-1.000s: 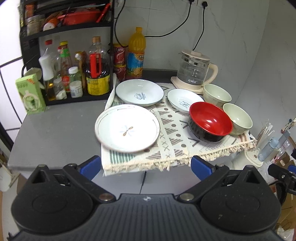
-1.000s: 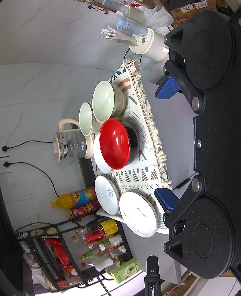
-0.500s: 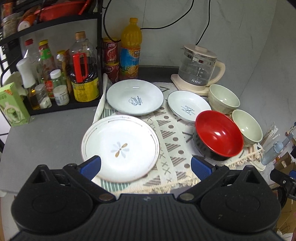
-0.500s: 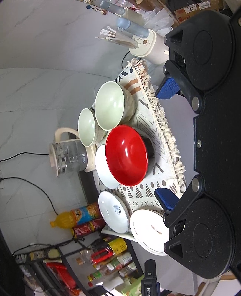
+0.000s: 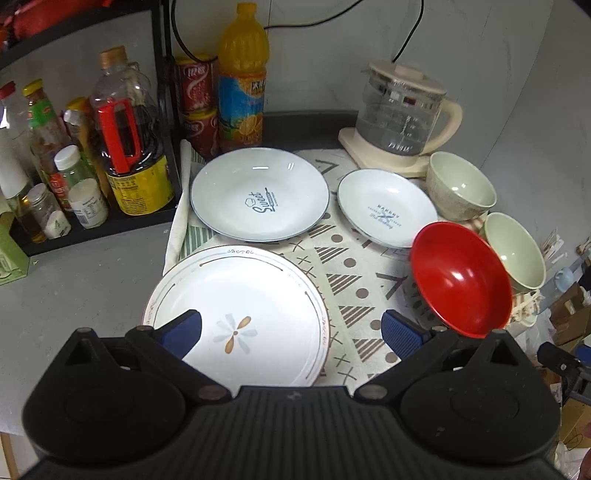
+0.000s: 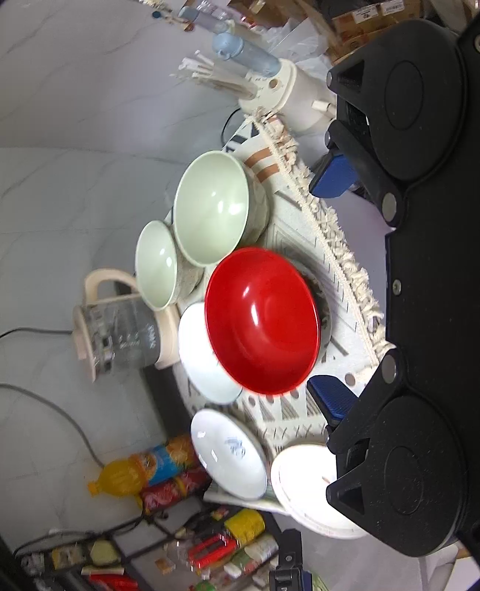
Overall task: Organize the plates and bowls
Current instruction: 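Move the right gripper toward the large pale green bowl's rim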
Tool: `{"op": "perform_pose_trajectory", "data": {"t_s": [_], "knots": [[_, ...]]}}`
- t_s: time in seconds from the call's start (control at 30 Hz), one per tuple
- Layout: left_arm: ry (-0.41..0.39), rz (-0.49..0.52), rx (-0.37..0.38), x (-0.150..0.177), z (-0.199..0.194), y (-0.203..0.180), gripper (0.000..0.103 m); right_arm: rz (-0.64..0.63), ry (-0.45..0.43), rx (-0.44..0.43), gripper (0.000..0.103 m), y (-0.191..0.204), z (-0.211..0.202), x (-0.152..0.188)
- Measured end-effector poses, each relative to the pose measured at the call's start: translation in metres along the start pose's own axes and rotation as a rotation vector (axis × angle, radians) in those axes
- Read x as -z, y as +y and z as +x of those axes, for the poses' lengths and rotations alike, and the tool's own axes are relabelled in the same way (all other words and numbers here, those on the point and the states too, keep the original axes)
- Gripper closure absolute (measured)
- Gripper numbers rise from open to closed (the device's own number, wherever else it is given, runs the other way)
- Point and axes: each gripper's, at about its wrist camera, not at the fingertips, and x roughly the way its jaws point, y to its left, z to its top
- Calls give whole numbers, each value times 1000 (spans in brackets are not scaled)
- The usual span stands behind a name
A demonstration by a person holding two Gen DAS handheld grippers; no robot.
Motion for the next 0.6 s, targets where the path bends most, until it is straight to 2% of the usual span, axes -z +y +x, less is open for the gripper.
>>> {"op": "perform_pose_trajectory", "data": {"t_s": [0.33,0.6], "knots": [[11,16,1,-22,27,-27,1,66,56,2,0,-22,27,-15],[-4,-35,15,-50,41,-72,1,62,63,2,0,-63,53,-48]]}}
